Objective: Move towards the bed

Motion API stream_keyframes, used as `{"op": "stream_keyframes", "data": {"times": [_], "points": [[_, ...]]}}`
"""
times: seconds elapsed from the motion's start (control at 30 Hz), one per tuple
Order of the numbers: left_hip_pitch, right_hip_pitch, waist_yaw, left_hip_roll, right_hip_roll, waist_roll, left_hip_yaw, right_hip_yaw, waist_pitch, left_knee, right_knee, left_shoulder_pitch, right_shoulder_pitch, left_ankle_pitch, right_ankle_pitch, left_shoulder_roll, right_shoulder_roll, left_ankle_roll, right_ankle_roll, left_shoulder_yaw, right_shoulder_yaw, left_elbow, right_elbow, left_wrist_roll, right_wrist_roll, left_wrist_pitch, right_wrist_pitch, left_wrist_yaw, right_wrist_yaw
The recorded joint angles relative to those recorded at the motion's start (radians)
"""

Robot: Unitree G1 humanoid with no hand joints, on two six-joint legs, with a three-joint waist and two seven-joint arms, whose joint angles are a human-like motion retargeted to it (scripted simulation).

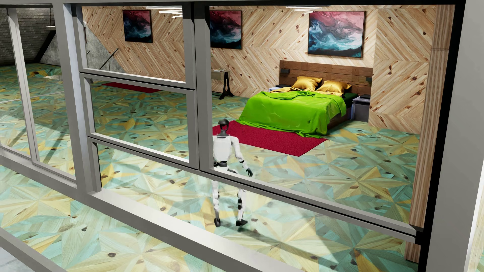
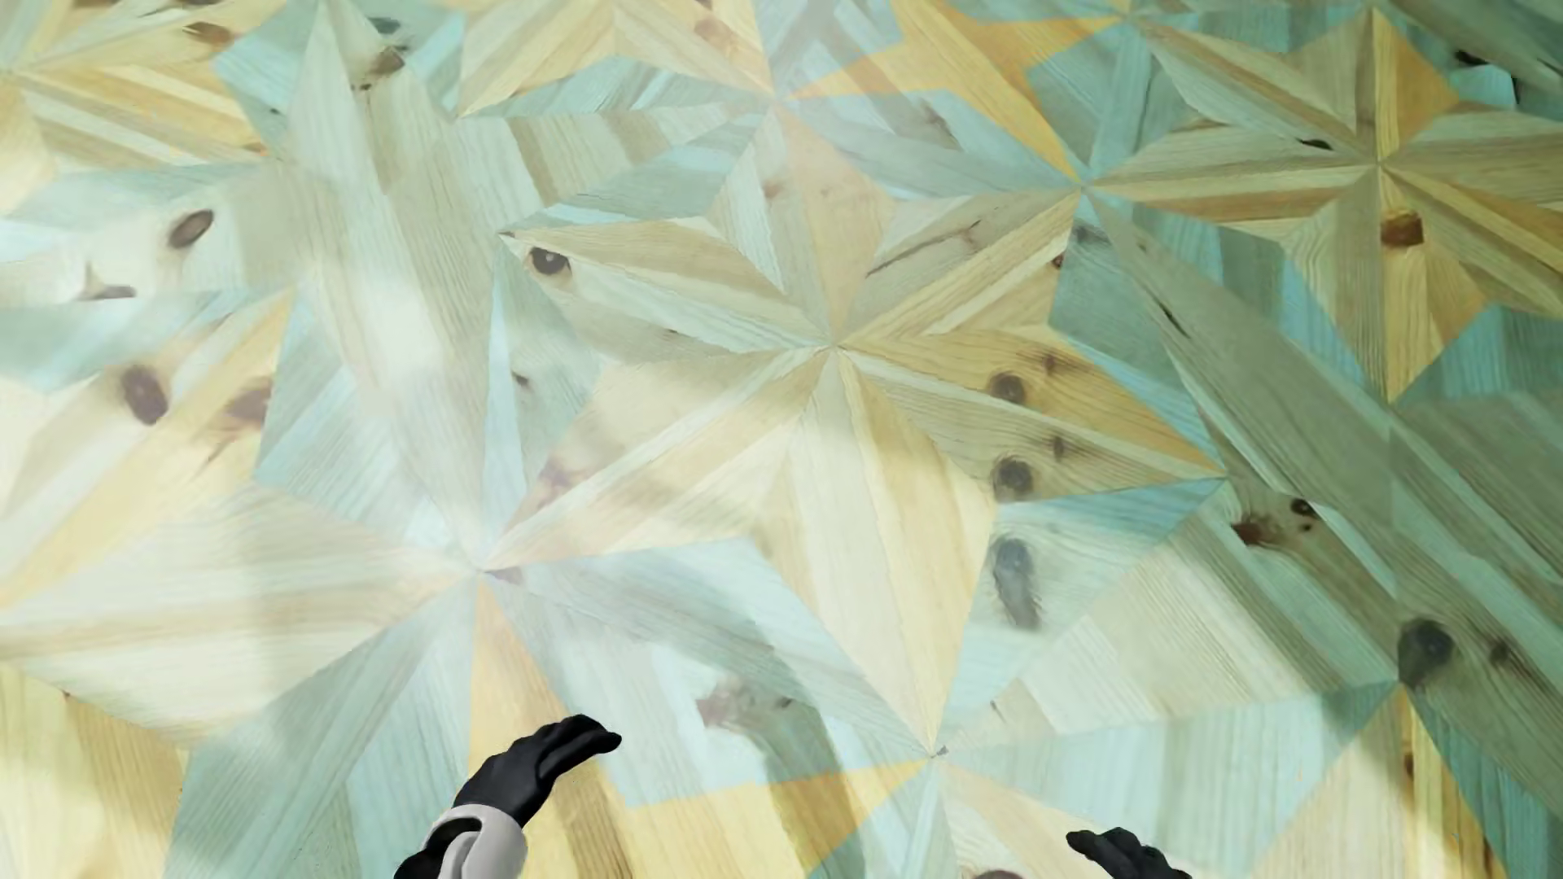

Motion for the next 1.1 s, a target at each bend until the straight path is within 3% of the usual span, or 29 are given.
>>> {"op": "stream_keyframes", "data": {"times": [0.03, 0.07, 0.1, 0.13, 0.17, 0.2, 0.27, 0.3, 0.33, 0.37, 0.4, 0.43, 0.47, 0.5, 0.53, 0.6, 0.67, 0.7, 0.73, 0.77, 0.8, 0.83, 0.87, 0.9, 0.97, 1.0, 1.03, 1.1], "points": [[0.046, -0.058, -0.009, -0.066, 0.051, -0.014, -0.048, -0.044, 0.007, -0.067, 0.057, -0.009, 0.014, 0.021, -0.002, -0.022, 0.011, 0.016, -0.041, 0.008, 0.073, -0.028, 0.081, -0.044, -0.076, -0.027, -0.014, 0.030, 0.140], [0.094, -0.131, -0.023, -0.130, 0.122, -0.025, -0.105, -0.057, 0.013, -0.133, 0.080, -0.030, 0.031, 0.048, 0.010, -0.029, 0.033, 0.034, -0.046, -0.001, 0.119, -0.058, 0.134, -0.083, -0.141, -0.077, -0.057, 0.036, 0.279], [0.147, -0.215, -0.038, -0.190, 0.199, -0.035, -0.168, -0.042, 0.018, -0.199, 0.065, -0.064, 0.058, 0.076, 0.032, -0.025, 0.067, 0.054, -0.023, -0.019, 0.120, -0.091, 0.154, -0.096, -0.171, -0.137, -0.104, 0.032, 0.386], [0.208, -0.299, -0.052, -0.242, 0.263, -0.042, -0.233, -0.017, 0.022, -0.266, 0.016, -0.105, 0.090, 0.099, 0.055, -0.018, 0.110, 0.071, -0.010, -0.037, 0.093, -0.129, 0.146, -0.091, -0.171, -0.189, -0.134, 0.037, 0.441], [0.274, -0.371, -0.065, -0.281, 0.303, -0.047, -0.299, 0.004, 0.027, -0.327, -0.064, -0.146, 0.119, 0.116, 0.092, -0.020, 0.149, 0.085, -0.012, -0.047, 0.070, -0.168, 0.121, -0.084, -0.167, -0.218, -0.150, 0.057, 0.433], [0.341, -0.427, -0.078, -0.304, 0.331, -0.048, -0.368, 0.029, 0.032, -0.376, -0.167, -0.183, 0.138, 0.134, 0.142, -0.030, 0.175, 0.100, -0.017, -0.051, 0.075, -0.201, 0.092, -0.087, -0.183, -0.223, -0.161, 0.087, 0.374], [0.466, -0.469, -0.104, -0.306, 0.377, -0.032, -0.477, 0.089, 0.044, -0.403, -0.342, -0.217, 0.147, 0.212, 0.193, -0.061, 0.183, 0.125, -0.005, -0.040, 0.143, -0.233, 0.073, -0.126, -0.265, -0.193, -0.155, 0.152, 0.234], [0.509, -0.463, -0.115, -0.292, 0.387, -0.015, -0.512, 0.092, 0.050, -0.365, -0.337, -0.208, 0.132, 0.285, 0.237, -0.072, 0.183, 0.103, -0.058, -0.031, 0.168, -0.226, 0.099, -0.155, -0.301, -0.164, -0.135, 0.184, 0.212], [0.521, -0.451, -0.126, -0.277, 0.400, 0.008, -0.550, 0.099, 0.058, -0.265, -0.261, -0.188, 0.105, 0.391, 0.291, -0.071, 0.188, 0.009, -0.137, -0.024, 0.170, -0.198, 0.147, -0.180, -0.320, -0.124, -0.109, 0.213, 0.222], [0.488, -0.429, -0.135, -0.270, 0.404, 0.031, -0.576, 0.092, 0.068, -0.088, -0.167, -0.166, 0.065, 0.532, 0.295, -0.057, 0.196, -0.167, -0.167, -0.024, 0.149, -0.144, 0.203, -0.192, -0.327, -0.071, -0.072, 0.233, 0.242], [0.400, -0.395, -0.146, -0.255, 0.406, 0.051, -0.555, 0.073, 0.077, 0.148, -0.091, -0.150, 0.015, 0.672, 0.257, -0.032, 0.205, -0.265, -0.186, -0.038, 0.110, -0.060, 0.247, -0.193, -0.331, -0.005, -0.029, 0.229, 0.252], [0.265, -0.342, -0.153, -0.195, 0.415, 0.069, -0.509, 0.050, 0.085, 0.378, -0.051, -0.146, -0.040, 0.718, 0.197, 0.002, 0.214, -0.269, -0.190, -0.069, 0.063, 0.055, 0.259, -0.180, -0.335, 0.063, 0.010, 0.189, 0.237], [0.116, -0.269, -0.151, -0.128, 0.440, 0.088, -0.506, 0.031, 0.089, 0.551, -0.050, -0.147, -0.089, 0.649, 0.136, 0.043, 0.224, -0.261, -0.188, -0.116, 0.013, 0.188, 0.230, -0.147, -0.334, 0.122, 0.028, 0.116, 0.186], [-0.032, -0.182, -0.145, -0.060, 0.477, 0.105, -0.497, 0.023, 0.089, 0.644, -0.081, -0.140, -0.129, 0.565, 0.090, 0.083, 0.233, -0.220, -0.191, -0.170, -0.035, 0.316, 0.169, -0.097, -0.316, 0.164, 0.012, 0.030, 0.103], [-0.164, -0.086, -0.135, 0.005, 0.520, 0.118, -0.476, 0.034, 0.087, 0.652, -0.134, -0.114, -0.162, 0.489, 0.060, 0.115, 0.240, -0.155, -0.194, -0.213, -0.076, 0.420, 0.100, -0.049, -0.271, 0.189, -0.041, -0.042, 0.011], [-0.358, 0.110, -0.112, 0.089, 0.599, 0.125, -0.435, 0.099, 0.078, 0.467, -0.252, -0.010, -0.224, 0.387, 0.042, 0.158, 0.234, -0.120, -0.201, -0.199, -0.085, 0.511, -0.034, -0.032, -0.142, 0.195, -0.163, -0.114, -0.080], [-0.443, 0.302, -0.083, 0.153, 0.636, 0.121, -0.386, 0.199, 0.063, 0.071, -0.365, 0.138, -0.284, 0.357, 0.059, 0.176, 0.187, -0.126, -0.203, -0.088, -0.016, 0.467, -0.168, -0.107, -0.064, 0.140, -0.222, -0.088, -0.087], [-0.444, 0.397, -0.066, 0.163, 0.635, 0.115, -0.384, 0.255, 0.054, -0.170, -0.415, 0.214, -0.308, 0.366, 0.083, 0.172, 0.159, -0.117, -0.206, -0.024, 0.024, 0.426, -0.231, -0.145, -0.046, 0.112, -0.236, -0.052, -0.090], [-0.426, 0.486, -0.046, 0.158, 0.620, 0.105, -0.415, 0.301, 0.045, -0.379, -0.446, 0.282, -0.322, 0.367, 0.115, 0.158, 0.136, -0.141, -0.214, 0.035, 0.059, 0.387, -0.284, -0.173, -0.030, 0.101, -0.244, -0.011, -0.097], [-0.411, 0.563, -0.025, 0.149, 0.590, 0.090, -0.455, 0.328, 0.037, -0.470, -0.447, 0.336, -0.320, 0.377, 0.149, 0.136, 0.115, -0.215, -0.227, 0.085, 0.086, 0.359, -0.324, -0.186, -0.013, 0.107, -0.244, 0.024, -0.106], [-0.409, 0.616, -0.006, 0.130, 0.551, 0.070, -0.477, 0.338, 0.031, -0.414, -0.403, 0.368, -0.301, 0.429, 0.200, 0.107, 0.095, -0.250, -0.234, 0.123, 0.101, 0.348, -0.349, -0.190, 0.006, 0.125, -0.232, 0.048, -0.113], [-0.420, 0.628, 0.009, 0.101, 0.509, 0.045, -0.481, 0.330, 0.028, -0.264, -0.287, 0.375, -0.267, 0.522, 0.285, 0.077, 0.079, -0.268, -0.189, 0.146, 0.109, 0.360, -0.360, -0.184, 0.022, 0.148, -0.209, 0.064, -0.114], [-0.425, 0.587, 0.018, 0.087, 0.456, 0.015, -0.455, 0.283, 0.031, -0.116, -0.102, 0.353, -0.224, 0.529, 0.403, 0.053, 0.074, -0.267, -0.073, 0.151, 0.113, 0.396, -0.351, -0.163, 0.026, 0.178, -0.175, 0.074, -0.110], [-0.407, 0.492, 0.019, 0.085, 0.383, -0.015, -0.423, 0.198, 0.036, -0.015, 0.111, 0.304, -0.180, 0.459, 0.487, 0.035, 0.086, -0.255, 0.047, 0.129, 0.119, 0.449, -0.317, -0.117, 0.010, 0.219, -0.134, 0.066, -0.101], [-0.285, 0.214, 0.001, 0.086, 0.326, -0.066, -0.336, 0.079, 0.043, 0.026, 0.418, 0.160, -0.122, 0.333, 0.405, 0.007, 0.127, -0.227, 0.042, 0.028, 0.172, 0.510, -0.161, 0.014, -0.093, 0.272, -0.035, 0.004, -0.045], [-0.189, 0.076, -0.008, 0.094, 0.326, -0.082, -0.280, 0.029, 0.041, -0.013, 0.451, 0.093, -0.111, 0.298, 0.355, -0.003, 0.142, -0.229, 0.026, 0.005, 0.221, 0.478, -0.045, 0.042, -0.150, 0.244, 0.002, 0.009, 0.013], [-0.079, -0.044, -0.018, 0.096, 0.312, -0.093, -0.215, -0.019, 0.037, -0.072, 0.410, 0.040, -0.102, 0.278, 0.304, -0.012, 0.147, -0.232, 0.012, 0.025, 0.269, 0.413, 0.078, 0.019, -0.189, 0.186, 0.019, 0.055, 0.092], [0.141, -0.231, -0.041, 0.060, 0.286, -0.103, -0.096, -0.063, 0.023, -0.209, 0.186, -0.049, -0.076, 0.264, 0.233, -0.024, 0.124, -0.243, -0.017, 0.110, 0.327, 0.272, 0.289, -0.112, -0.221, 0.053, -0.009, 0.180, 0.284]]}}
